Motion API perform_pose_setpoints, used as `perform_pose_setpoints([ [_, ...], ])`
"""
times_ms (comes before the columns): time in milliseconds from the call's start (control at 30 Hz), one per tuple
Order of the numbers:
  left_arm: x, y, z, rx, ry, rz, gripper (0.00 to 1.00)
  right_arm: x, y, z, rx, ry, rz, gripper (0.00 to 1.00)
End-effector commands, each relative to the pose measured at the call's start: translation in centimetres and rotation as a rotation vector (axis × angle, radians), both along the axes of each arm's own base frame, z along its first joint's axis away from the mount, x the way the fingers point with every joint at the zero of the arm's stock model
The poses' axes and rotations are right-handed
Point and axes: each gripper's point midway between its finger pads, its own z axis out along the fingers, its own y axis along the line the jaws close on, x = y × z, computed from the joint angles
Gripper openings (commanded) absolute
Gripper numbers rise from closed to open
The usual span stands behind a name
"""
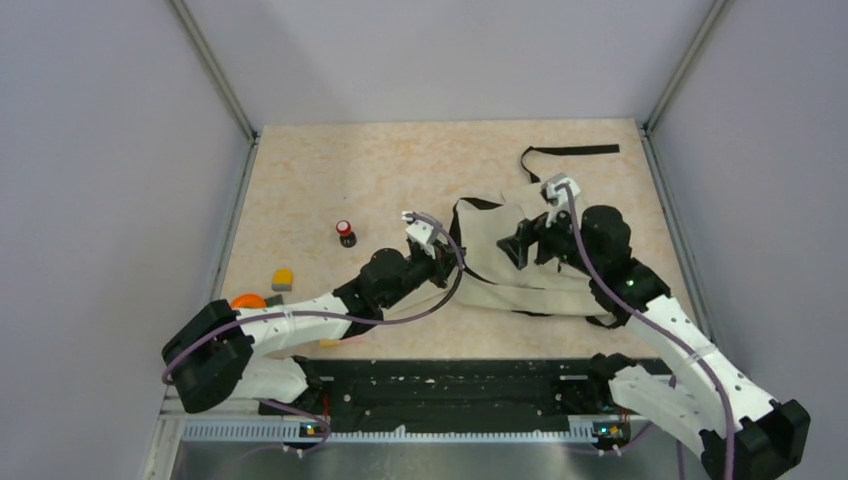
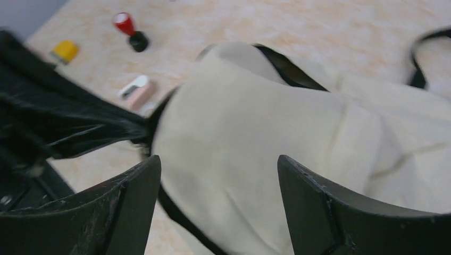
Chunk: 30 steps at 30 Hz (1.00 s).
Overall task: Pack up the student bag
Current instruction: Zip the student bag at the center of the board.
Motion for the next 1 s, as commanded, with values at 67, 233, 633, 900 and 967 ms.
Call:
perform_pose_setpoints([
  [67, 0.0, -0.3, 4.4, -0.158, 0.003, -0.020, 0.00, -4.2, 7.2, 1.4, -0.019, -0.189, 0.357, 0.79],
  [233, 0.6, 0.0, 4.9, -0.189, 0.017, 0.010, 0.00, -5.1, 9.3, -1.4, -0.112, -0.204, 0.393, 0.78],
  [633, 0.8, 0.4, 5.8, -0.213, 0.005, 0.013, 0.00, -3.0, 10.1, -4.4, -0.365, -0.305, 0.184, 0.57],
  [900, 1.8, 1.0, 7.5, -0.249, -0.016, 0.046, 0.00, -2.6, 9.1, -4.5, -0.427, -0.317, 0.113, 0.00],
  [967, 3.3, 1.9, 8.0, -0.255, -0.004, 0.123, 0.00, -2.9, 8.8, -3.2, -0.402, -0.341, 0.099, 0.00],
])
